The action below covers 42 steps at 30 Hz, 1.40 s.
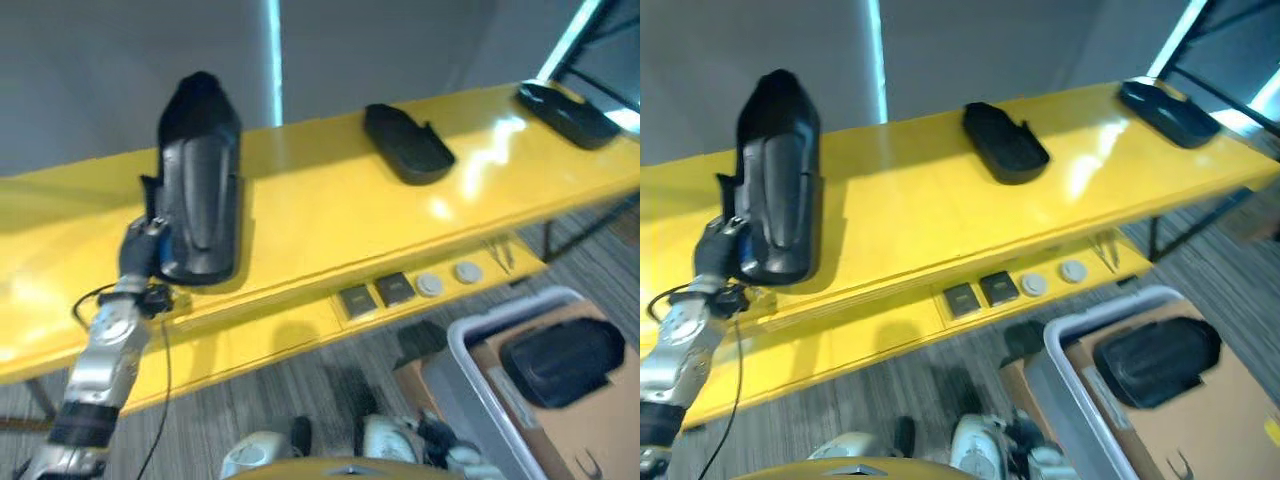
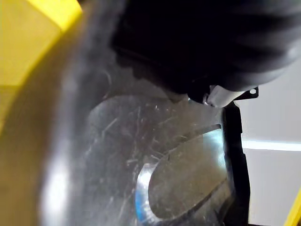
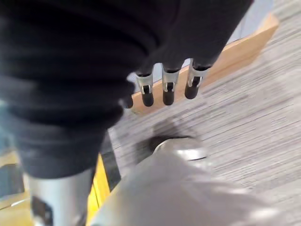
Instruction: Move parts from the plastic box to the shelf.
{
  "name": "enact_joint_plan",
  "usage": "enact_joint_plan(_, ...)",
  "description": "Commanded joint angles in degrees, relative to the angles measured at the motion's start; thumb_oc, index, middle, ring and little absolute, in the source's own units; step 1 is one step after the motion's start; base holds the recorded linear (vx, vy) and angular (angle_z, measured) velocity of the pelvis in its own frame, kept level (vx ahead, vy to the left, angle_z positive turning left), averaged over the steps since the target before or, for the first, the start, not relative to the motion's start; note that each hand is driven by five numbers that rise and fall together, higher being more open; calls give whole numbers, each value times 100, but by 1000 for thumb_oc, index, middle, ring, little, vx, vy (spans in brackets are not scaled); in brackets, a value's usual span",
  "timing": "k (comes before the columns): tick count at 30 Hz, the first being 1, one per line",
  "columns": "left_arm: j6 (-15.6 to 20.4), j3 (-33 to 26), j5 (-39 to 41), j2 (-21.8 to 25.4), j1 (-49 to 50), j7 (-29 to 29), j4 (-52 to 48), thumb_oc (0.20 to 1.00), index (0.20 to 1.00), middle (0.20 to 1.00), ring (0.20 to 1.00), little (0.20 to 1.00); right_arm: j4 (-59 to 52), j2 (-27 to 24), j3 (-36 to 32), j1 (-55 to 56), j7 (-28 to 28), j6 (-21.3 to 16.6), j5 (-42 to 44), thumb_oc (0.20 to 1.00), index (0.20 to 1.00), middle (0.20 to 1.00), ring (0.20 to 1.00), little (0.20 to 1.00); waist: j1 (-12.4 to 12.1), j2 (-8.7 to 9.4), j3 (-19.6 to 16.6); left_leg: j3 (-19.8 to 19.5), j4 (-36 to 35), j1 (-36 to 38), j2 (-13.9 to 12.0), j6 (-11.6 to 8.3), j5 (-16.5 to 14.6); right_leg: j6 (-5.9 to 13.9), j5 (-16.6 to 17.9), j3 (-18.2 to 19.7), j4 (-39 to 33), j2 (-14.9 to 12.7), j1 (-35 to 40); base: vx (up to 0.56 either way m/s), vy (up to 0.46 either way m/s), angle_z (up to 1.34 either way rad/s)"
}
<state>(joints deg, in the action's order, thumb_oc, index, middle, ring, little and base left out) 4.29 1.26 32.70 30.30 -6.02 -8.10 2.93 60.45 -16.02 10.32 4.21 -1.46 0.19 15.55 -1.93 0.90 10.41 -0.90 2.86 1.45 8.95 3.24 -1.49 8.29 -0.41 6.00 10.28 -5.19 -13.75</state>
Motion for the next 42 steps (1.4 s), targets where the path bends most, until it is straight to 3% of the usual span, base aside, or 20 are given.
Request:
enact_joint_plan(1,216,-101,-323,47,-343,-86,-643,200,200,200,200,200,17,-136,97,102,115,66,-35,1000,1000,1000,1000,1000,-34,62,-222,-519,48,-94,-501,-49,-304,147,493,-336,-430,-109,795,145,-342,76)
enact_joint_plan(6,-272,24,-562,-126,-399,-305,-828,200,200,200,200,200,156,-241,180,137,52,87,-68,1000,1000,1000,1000,1000,-52,152,-273,-384,104,-175,-967,-341,-71,-155,131,-629,-482,185,1220,89,-315,31)
enact_joint_plan(10,-764,39,-1139,-107,-492,-602,-669,200,200,200,200,200,-17,-340,205,118,67,316,-111,1000,1000,1000,1000,1000,15,114,-288,-94,-76,-258,-1321,-546,274,-285,1,-855,-506,352,1299,13,-201,16)
enact_joint_plan(12,-1178,143,-1658,-16,-774,-432,-288,200,200,200,200,200,-103,-414,191,184,93,388,-123,1000,1000,1000,1000,1000,165,114,-269,526,111,-541,-1612,-696,465,-327,-37,-1109,-591,349,1387,-94,-171,60)
enact_joint_plan(13,-1456,332,-1946,106,-1114,-454,70,200,200,200,200,200,-172,-481,181,210,96,437,-137,1000,1000,1000,1000,1000,365,130,-302,1044,358,-551,-1710,-660,347,-347,-37,-1311,-650,270,1372,-117,-49,125)
enact_joint_plan(15,-1872,626,-2226,242,-1465,-691,498,200,200,200,200,200,-160,-558,214,176,86,426,-193,1000,1000,1000,1000,1000,527,110,-337,1286,527,-419,-1610,-605,116,-335,-15,-1376,-657,185,1324,-79,66,96)
enact_joint_plan(20,-2573,1184,-2885,587,-2139,-1008,1692,200,200,200,200,200,-28,-685,323,160,192,278,-179,1000,1000,1000,1000,1000,804,-84,-366,1574,192,-136,-1632,-645,236,-318,8,-1348,-631,208,1301,8,86,18)
enact_joint_plan(25,-2796,1659,-2960,740,-2737,-723,3017,200,200,200,200,200,82,-693,534,50,314,343,-380,1000,1000,1000,1000,1000,973,-256,-488,1616,-167,146,-1556,-692,288,-215,82,-1182,-776,162,1379,62,115,-7)
enact_joint_plan(30,-2744,1740,-2976,577,-3114,-835,3885,200,200,200,200,200,29,-664,742,39,348,393,-498,1000,1000,1000,1000,1000,1122,-331,-538,1748,-351,304,-1505,-664,274,-164,97,-1082,-826,137,1418,53,65,-2)
enact_joint_plan(42,-2474,1770,-2240,-86,-3595,-1597,4975,200,200,200,200,200,260,-550,973,-5,341,326,-597,1000,1000,1000,1000,1000,1363,-277,-526,1942,-444,350,-1520,-605,224,-134,83,-887,-804,224,1308,33,-20,-8)
